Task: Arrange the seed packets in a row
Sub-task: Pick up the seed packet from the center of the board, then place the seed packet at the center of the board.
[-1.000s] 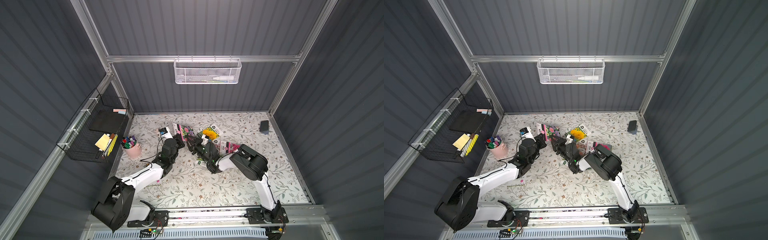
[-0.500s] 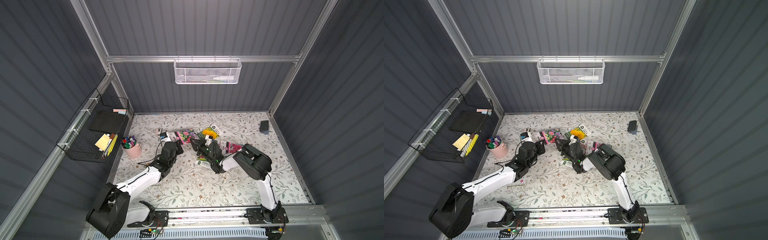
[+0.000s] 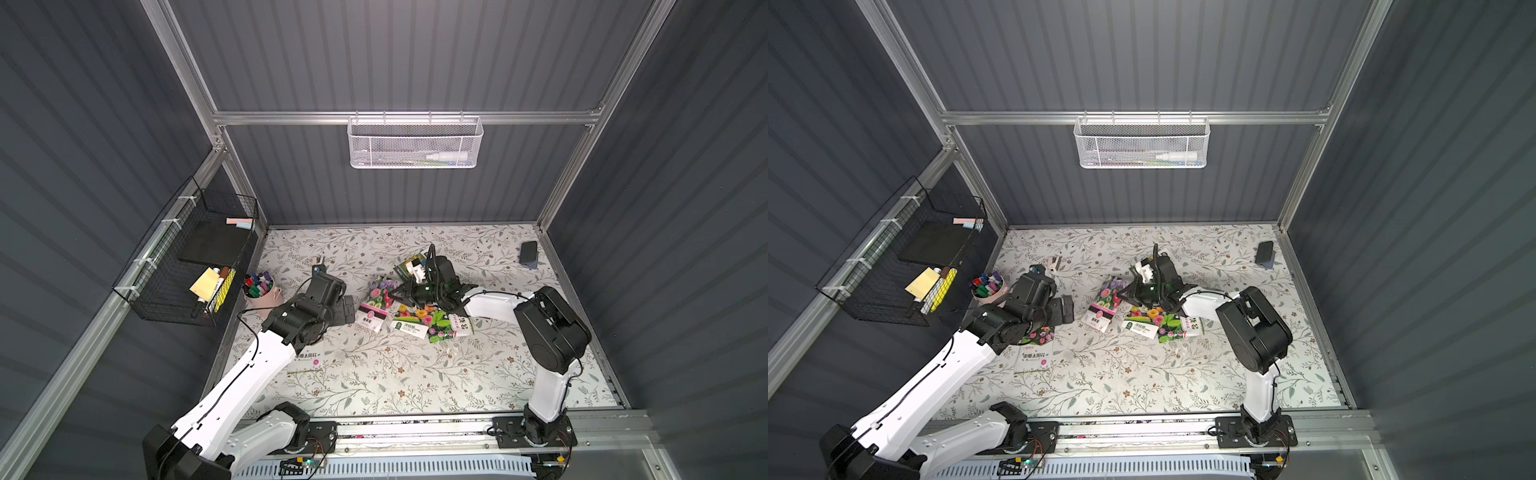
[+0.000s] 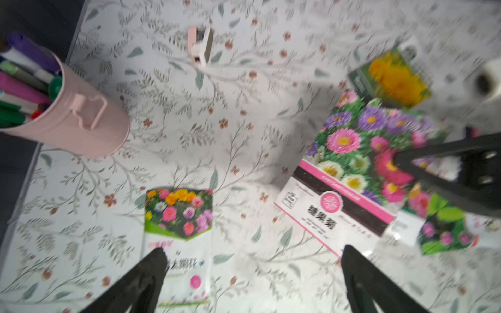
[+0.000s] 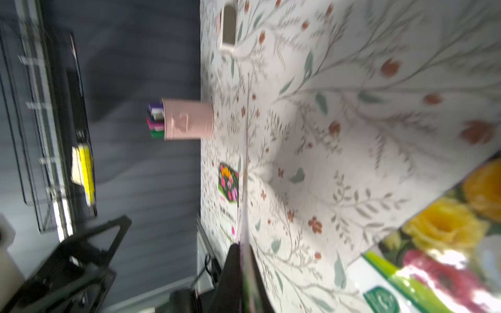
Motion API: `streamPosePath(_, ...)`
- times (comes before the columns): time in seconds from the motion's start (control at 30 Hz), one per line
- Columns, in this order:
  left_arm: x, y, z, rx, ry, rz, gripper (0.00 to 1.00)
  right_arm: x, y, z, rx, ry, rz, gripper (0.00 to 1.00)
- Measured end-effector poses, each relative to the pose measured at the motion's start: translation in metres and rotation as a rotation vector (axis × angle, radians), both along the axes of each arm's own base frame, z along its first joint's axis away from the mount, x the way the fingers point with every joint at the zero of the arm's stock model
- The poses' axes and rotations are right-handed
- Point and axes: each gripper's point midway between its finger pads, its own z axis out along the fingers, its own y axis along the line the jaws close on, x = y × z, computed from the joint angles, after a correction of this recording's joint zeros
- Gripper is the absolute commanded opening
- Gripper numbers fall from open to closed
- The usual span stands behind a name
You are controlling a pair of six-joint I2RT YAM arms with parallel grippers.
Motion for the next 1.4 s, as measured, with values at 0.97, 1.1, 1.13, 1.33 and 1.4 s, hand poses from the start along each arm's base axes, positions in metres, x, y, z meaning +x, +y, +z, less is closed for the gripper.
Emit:
streamPosePath(0.97,-0.038,0.039,-0.043,0.225,0.207,-0.149,1.0,-0.066,0.116,-0.059,-0.081,0.039,0.4,0.0)
streamPosePath(1.1,-0.036,0.042,-0.043,0.211,0.2,-0.127,0.99,-0.066,0.115,-0.073,-0.108,0.071,0.417,0.0)
streamPosePath(1.13,-0.036,0.042,-0.043,0.206,0.198,-0.123,0.99,-0.067,0.113,-0.078,-0.117,0.085,0.419,0.0)
streamPosePath(1.33,-0.037,0.043,-0.047,0.188,0.204,-0.113,0.99,-0.067,0.101,-0.096,-0.163,0.147,0.419,0.01)
streamPosePath(1.4,-0.037,0.042,-0.048,0.182,0.205,-0.11,0.99,-0.064,0.101,-0.094,-0.16,0.144,0.418,0.01)
